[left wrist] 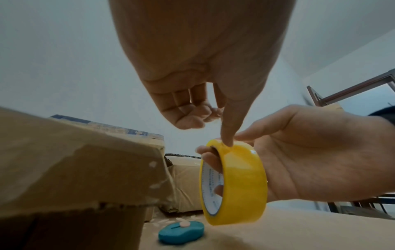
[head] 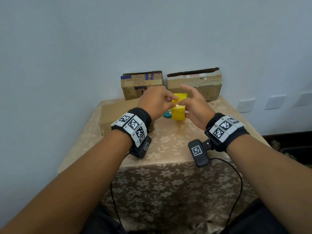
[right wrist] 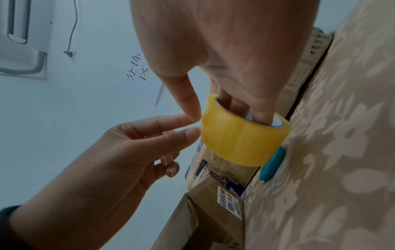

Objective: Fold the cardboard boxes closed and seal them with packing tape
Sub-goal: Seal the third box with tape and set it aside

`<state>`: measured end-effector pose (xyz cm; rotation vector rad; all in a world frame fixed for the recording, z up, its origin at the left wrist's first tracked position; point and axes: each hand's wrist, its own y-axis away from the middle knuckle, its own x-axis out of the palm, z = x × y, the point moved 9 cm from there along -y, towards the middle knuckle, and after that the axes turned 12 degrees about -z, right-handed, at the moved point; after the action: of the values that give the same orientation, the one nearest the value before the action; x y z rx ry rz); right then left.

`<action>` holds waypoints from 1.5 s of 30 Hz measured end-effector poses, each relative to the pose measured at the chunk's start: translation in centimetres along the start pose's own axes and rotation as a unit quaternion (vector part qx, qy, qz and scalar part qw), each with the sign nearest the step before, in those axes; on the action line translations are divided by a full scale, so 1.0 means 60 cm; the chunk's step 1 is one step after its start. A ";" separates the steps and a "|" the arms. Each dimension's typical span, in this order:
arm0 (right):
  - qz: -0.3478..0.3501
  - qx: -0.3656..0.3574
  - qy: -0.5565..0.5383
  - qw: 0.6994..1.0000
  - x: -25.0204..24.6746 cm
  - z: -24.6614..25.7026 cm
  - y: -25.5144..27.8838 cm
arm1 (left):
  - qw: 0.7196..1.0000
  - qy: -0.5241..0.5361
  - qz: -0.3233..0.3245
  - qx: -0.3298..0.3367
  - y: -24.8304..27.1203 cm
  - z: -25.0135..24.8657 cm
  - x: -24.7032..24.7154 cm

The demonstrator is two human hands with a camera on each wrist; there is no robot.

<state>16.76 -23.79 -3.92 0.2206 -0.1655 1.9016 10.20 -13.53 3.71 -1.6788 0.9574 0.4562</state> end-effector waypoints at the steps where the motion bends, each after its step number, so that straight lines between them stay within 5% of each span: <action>1: -0.008 0.000 -0.013 1.000 -0.002 0.000 -0.002 | 1.000 0.002 -0.005 0.000 -0.001 0.000 -0.001; 10: 0.001 -0.040 0.002 0.999 0.001 0.014 0.005 | 0.995 0.032 -0.054 -0.072 -0.009 0.024 -0.016; 14: 0.048 -0.062 0.029 0.996 0.019 0.025 0.021 | 0.994 0.044 -0.015 -0.098 -0.007 0.030 -0.007; 28: 0.065 -0.074 0.072 0.993 0.025 0.024 0.025 | 0.998 0.038 -0.029 -0.042 -0.006 0.012 -0.010; 45: 0.053 -0.079 0.100 0.990 0.020 0.020 0.018 | 0.998 0.036 -0.032 -0.048 0.000 0.010 -0.016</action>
<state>15.44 -23.29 -2.45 -0.0868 -0.1946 1.9914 9.73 -12.66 4.20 -1.8186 0.9422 0.4071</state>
